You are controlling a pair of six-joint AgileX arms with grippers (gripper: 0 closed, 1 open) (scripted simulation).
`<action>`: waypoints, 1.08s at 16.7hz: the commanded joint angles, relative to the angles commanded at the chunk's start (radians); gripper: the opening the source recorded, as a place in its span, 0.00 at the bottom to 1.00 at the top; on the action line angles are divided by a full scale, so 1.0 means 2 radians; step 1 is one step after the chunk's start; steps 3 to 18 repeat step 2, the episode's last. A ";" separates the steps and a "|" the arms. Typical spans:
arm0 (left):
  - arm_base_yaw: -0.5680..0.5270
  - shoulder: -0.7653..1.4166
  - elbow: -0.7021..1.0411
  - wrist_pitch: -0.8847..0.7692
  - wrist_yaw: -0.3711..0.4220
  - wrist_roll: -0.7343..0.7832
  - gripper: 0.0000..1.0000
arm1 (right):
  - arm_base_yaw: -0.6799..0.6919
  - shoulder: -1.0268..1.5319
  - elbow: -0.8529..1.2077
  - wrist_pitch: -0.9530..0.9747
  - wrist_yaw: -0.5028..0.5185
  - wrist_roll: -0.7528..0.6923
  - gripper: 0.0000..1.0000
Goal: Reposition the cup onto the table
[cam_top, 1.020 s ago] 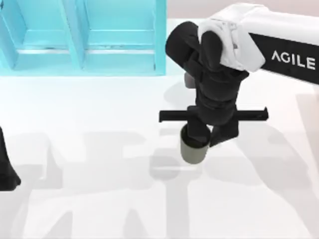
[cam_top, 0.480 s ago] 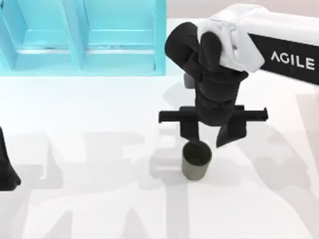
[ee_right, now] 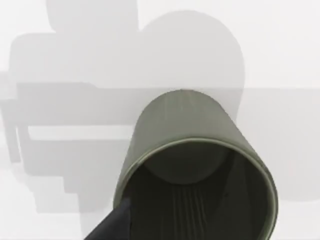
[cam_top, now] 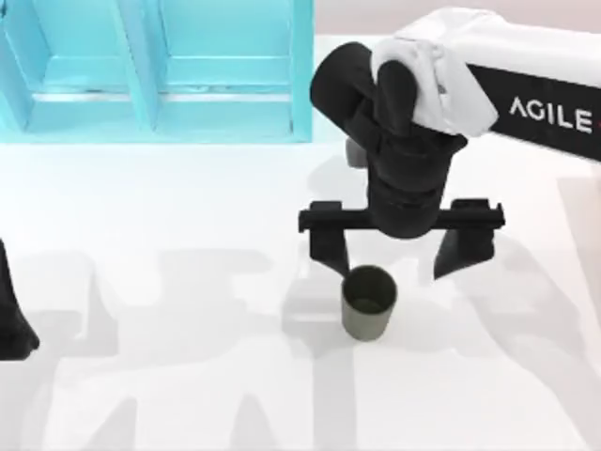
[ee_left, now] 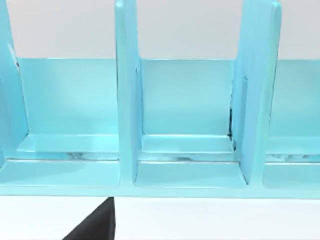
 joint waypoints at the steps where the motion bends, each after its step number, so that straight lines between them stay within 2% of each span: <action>1: 0.000 0.000 0.000 0.000 0.000 0.000 1.00 | 0.000 0.000 0.000 0.000 0.000 0.000 1.00; 18: 0.000 0.000 0.000 0.000 0.000 0.000 1.00 | 0.000 0.000 0.000 0.000 0.000 0.000 1.00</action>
